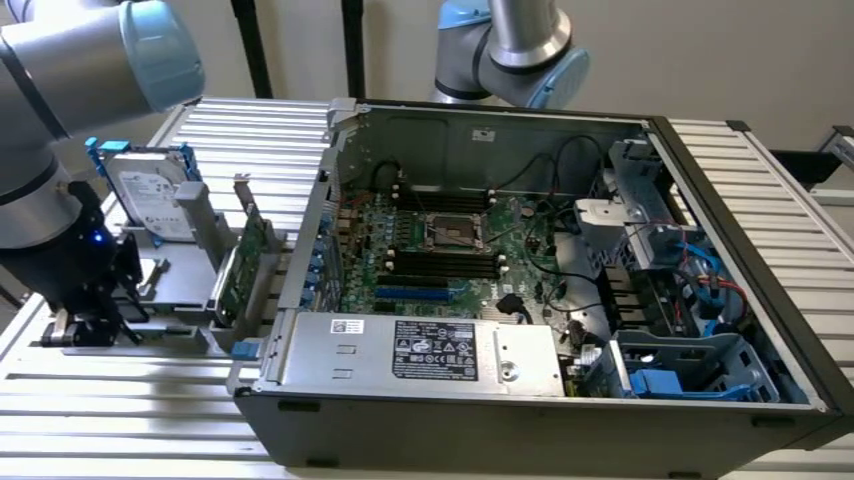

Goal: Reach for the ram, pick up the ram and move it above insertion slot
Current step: 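Pick up the ram and move it above insertion slot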

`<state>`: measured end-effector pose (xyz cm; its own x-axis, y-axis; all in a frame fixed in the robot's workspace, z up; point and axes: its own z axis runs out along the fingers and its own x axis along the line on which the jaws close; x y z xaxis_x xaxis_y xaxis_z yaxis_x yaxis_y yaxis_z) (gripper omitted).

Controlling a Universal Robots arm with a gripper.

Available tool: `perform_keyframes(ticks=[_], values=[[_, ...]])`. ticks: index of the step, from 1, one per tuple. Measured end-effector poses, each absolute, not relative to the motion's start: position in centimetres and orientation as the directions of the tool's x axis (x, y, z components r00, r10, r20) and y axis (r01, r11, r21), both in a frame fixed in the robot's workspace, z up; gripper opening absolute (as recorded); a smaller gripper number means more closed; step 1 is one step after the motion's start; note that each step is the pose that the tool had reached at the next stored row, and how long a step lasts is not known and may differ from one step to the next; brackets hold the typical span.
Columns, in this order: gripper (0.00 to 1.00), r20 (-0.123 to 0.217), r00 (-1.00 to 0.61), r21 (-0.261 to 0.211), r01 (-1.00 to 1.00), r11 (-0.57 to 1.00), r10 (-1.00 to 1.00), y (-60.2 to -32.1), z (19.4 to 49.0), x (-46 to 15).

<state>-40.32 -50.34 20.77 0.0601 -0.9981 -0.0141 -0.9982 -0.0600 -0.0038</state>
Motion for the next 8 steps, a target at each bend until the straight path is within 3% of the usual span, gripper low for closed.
perform_keyframes(ticks=[8], values=[[0.36, -0.015, 0.059, 0.011, -0.998, -0.059, -0.998, -49.81, 20.01, -40.32]])
